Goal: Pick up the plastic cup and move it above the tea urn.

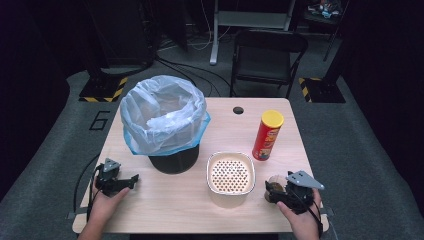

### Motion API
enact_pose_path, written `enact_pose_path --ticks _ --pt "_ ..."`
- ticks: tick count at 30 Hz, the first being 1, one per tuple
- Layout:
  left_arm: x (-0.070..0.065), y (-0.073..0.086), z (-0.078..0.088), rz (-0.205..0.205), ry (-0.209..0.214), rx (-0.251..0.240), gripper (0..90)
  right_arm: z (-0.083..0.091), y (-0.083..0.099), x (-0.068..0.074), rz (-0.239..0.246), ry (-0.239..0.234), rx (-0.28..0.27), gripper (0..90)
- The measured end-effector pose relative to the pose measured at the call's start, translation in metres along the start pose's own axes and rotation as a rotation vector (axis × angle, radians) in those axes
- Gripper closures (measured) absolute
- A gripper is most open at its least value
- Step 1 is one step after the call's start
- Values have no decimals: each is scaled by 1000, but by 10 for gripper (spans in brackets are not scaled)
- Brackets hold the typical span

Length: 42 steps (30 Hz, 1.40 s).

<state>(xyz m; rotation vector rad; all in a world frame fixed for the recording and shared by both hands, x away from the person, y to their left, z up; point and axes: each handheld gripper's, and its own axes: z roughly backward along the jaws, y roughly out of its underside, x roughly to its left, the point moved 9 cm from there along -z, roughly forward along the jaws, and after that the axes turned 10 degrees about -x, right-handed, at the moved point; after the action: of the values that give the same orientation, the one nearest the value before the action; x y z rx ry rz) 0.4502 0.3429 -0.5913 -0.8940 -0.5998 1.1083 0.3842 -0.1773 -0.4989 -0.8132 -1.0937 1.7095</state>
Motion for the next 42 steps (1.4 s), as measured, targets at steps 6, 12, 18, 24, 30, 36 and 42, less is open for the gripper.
enact_pose_path --ticks 6,12,18,24,30,36,42 --pt "0 0 0 0 0 0 115 -10 19 -1 34 46 82 134" --pt "0 0 0 0 0 0 115 -7 31 -11 2 33 99 149" --pt "0 0 0 0 0 0 115 -9 39 -15 -16 8 116 192" --pt "0 0 0 0 0 0 115 -16 41 -8 -8 -28 124 286" --pt "0 0 0 0 0 0 115 -15 37 -9 -47 -52 97 285" --pt "0 0 0 0 0 0 115 -12 33 -12 -27 -56 83 285" --pt "0 0 0 0 0 0 115 -7 22 -9 26 -108 79 313"
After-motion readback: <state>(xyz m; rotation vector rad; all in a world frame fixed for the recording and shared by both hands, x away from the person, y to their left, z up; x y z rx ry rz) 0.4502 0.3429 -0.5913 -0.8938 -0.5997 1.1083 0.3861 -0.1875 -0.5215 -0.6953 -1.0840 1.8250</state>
